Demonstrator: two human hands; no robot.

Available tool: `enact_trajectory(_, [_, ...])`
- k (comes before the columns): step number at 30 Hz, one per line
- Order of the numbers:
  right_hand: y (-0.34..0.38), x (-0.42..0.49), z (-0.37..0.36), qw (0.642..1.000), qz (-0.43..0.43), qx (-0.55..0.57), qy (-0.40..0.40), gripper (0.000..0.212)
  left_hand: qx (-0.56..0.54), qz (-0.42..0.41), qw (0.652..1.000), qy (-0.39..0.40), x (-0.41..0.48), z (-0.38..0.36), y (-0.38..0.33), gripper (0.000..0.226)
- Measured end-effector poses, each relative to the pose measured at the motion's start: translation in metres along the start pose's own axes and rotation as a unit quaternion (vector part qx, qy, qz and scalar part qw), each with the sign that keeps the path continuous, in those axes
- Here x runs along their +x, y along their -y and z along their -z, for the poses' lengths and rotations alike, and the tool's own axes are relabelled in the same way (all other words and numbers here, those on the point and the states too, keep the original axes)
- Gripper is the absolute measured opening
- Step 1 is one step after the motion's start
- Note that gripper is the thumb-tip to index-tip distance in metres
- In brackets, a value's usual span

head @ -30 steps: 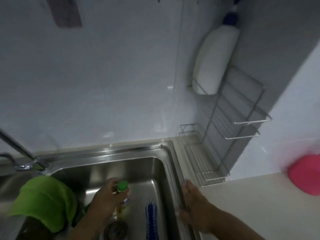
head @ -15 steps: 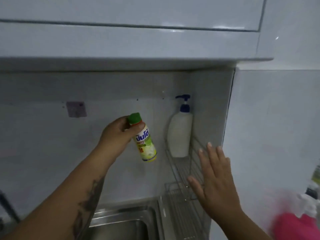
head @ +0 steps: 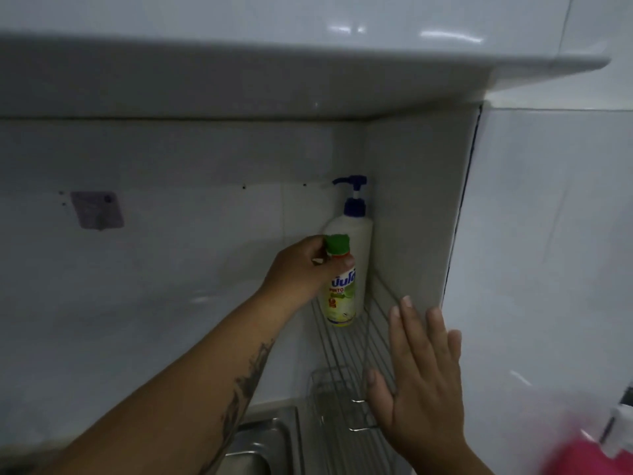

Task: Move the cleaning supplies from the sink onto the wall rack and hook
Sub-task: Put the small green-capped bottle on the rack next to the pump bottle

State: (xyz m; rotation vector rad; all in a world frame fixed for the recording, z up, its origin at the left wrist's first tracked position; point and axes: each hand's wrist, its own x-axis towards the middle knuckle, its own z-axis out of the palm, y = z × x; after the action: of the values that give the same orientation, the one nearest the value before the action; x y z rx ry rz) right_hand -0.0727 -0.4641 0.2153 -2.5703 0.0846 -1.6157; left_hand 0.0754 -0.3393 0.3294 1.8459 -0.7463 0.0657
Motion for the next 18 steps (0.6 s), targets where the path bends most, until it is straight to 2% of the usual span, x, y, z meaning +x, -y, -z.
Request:
enact_trajectory(10, [-0.002,-0.001,-0.002,1.000,0.004,-0.009,-0.018,0.068,0.123,0.003,0.992,-0.016,-0.009,-0.008,0.011,0.045])
enact_trajectory(15, [0.001,-0.001,0.003,1.000,-0.005,-0.011,0.013,0.069,0.118,0.046,0.992,0.025,-0.014,0.000,0.001,0.051])
enact_trajectory(18, [0.003,0.000,0.010,0.998,-0.017,-0.012,0.054,0.068,0.121,0.075,0.989,0.031,-0.021,0.009,-0.001,0.073])
